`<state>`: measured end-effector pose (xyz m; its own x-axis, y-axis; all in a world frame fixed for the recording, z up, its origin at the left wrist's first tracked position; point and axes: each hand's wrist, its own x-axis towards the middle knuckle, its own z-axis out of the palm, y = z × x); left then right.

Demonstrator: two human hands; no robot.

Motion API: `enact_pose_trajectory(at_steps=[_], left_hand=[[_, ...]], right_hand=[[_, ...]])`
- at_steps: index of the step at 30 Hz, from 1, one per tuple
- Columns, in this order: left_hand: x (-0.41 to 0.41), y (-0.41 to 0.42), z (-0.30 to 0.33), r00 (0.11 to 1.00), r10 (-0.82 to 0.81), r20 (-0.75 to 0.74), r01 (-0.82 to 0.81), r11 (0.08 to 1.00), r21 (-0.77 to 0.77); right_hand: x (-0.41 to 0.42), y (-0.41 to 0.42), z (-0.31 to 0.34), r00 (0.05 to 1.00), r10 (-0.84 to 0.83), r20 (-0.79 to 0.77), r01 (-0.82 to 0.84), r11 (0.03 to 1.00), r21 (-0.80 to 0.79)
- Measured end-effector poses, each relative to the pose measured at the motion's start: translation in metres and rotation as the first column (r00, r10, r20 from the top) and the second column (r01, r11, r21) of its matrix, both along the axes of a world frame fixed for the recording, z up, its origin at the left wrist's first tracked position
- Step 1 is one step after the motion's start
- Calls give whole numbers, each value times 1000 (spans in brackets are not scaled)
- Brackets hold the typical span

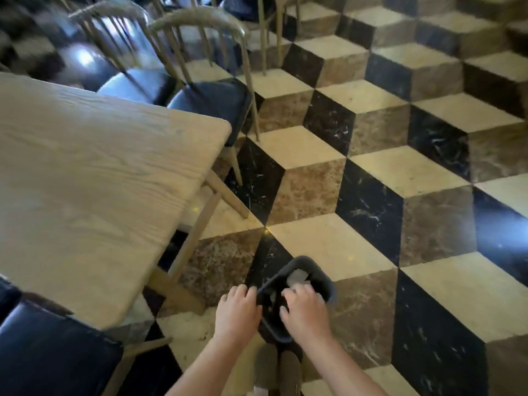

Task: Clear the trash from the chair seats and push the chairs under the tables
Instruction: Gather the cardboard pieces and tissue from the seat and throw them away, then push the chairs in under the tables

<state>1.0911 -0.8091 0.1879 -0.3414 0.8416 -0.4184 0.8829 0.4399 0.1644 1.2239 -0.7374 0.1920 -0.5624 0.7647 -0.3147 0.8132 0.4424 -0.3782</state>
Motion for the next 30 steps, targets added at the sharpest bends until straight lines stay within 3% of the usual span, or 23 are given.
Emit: enact_pose_trajectory(at_steps=[5, 12, 19, 26, 30], left_hand=[[8, -61, 57, 981, 180, -72, -163, 968, 191], [3, -140, 88, 914, 383, -133, -348, 910, 227], [-10, -236, 119, 791, 587, -174, -517, 792, 324], [-6, -356, 128, 682, 717, -145, -615, 669, 418], [13, -475, 126, 575, 807, -138, -685, 566, 458]], right_hand=[[-15, -41, 56, 989, 127, -71, -118, 986, 116], [-37, -100, 79, 931, 350, -109, -325, 926, 192], [-70, -171, 105, 835, 536, -125, -495, 831, 256], [-101, -281, 125, 731, 663, -163, -606, 740, 291], [-102, -395, 126, 639, 746, -189, -690, 664, 287]])
